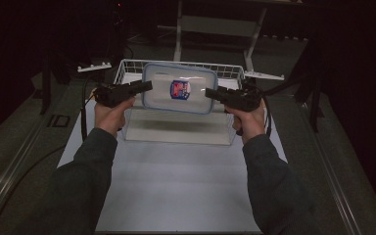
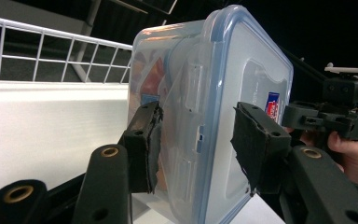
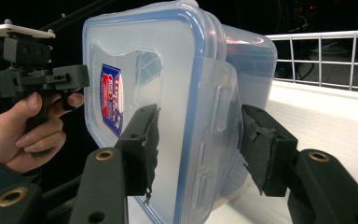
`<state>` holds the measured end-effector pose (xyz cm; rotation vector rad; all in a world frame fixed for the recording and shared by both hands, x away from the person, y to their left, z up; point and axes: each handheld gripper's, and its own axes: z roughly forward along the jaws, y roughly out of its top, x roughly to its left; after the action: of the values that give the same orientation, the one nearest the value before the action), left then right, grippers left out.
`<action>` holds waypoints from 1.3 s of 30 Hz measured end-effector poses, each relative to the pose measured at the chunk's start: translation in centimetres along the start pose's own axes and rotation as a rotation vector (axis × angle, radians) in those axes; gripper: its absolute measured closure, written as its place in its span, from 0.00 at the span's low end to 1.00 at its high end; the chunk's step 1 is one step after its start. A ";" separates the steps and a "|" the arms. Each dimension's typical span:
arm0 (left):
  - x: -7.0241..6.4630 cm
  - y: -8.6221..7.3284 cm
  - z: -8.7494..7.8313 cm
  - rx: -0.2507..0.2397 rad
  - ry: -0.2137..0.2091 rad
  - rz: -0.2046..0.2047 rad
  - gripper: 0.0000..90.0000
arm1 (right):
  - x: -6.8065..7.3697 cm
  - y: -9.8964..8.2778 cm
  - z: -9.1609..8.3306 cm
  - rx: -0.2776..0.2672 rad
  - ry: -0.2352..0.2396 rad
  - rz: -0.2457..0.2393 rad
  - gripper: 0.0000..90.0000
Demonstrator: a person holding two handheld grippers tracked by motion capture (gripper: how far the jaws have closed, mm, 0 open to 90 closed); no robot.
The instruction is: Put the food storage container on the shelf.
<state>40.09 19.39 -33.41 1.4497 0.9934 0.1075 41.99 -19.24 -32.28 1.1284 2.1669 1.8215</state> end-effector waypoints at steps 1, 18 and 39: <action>0.1 0.0 0.1 0.001 0.000 -0.003 0.58 | 0.0 0.1 0.1 0.003 -0.002 -0.001 0.54; 1.1 0.4 1.5 0.013 -0.019 -0.022 0.57 | -0.6 0.7 0.1 0.004 -0.043 -0.001 0.53; 2.2 1.1 2.5 0.010 -0.034 -0.049 0.57 | -1.3 1.0 0.5 0.002 -0.055 0.011 0.52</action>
<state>43.49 18.99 -34.04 1.4306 1.0021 0.0417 43.68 -19.54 -32.00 1.1785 2.1369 1.7719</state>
